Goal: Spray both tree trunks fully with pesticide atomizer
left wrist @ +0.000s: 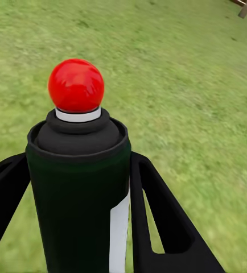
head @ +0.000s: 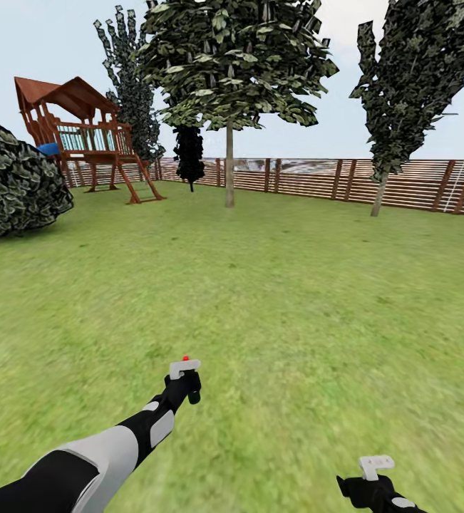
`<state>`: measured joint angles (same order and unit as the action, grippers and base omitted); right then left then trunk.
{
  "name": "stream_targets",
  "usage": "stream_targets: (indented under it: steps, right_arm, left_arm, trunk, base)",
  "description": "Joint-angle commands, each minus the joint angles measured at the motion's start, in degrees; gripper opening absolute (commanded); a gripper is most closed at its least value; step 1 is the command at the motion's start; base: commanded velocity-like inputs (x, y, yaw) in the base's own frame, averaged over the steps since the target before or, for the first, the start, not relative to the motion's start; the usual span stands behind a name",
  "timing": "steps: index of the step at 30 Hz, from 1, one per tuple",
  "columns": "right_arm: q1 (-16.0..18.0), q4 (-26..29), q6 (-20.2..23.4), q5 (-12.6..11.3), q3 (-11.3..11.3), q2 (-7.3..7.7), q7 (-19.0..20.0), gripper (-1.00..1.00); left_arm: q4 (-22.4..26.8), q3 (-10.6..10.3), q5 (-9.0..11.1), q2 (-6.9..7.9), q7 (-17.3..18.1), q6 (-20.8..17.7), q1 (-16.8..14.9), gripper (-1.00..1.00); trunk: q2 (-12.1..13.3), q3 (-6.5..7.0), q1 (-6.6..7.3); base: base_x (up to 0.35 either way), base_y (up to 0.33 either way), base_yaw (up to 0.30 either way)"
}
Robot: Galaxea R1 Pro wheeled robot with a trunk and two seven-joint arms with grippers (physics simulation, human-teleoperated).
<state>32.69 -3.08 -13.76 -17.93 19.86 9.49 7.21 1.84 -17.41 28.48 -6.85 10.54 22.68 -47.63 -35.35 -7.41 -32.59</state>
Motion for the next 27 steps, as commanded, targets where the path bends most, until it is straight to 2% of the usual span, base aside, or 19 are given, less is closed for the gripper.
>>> stream_targets:
  steps: [1,27]
  right_arm:
    - [0.0,0.0,0.0,0.0,0.0,-0.02,0.0,1.00]
    - [0.0,0.0,0.0,0.0,0.0,-0.02,0.0,1.00]
  left_arm:
    - [0.0,0.0,0.0,0.00,0.0,0.0,0.0,-1.00]
    - [0.0,0.0,0.0,0.00,0.0,0.0,0.0,-1.00]
  trunk:
    - [0.0,0.00,0.00]
    - [0.0,0.00,0.00]
  base:
    - [0.350,0.000,0.000]
    - [0.350,0.000,0.000]
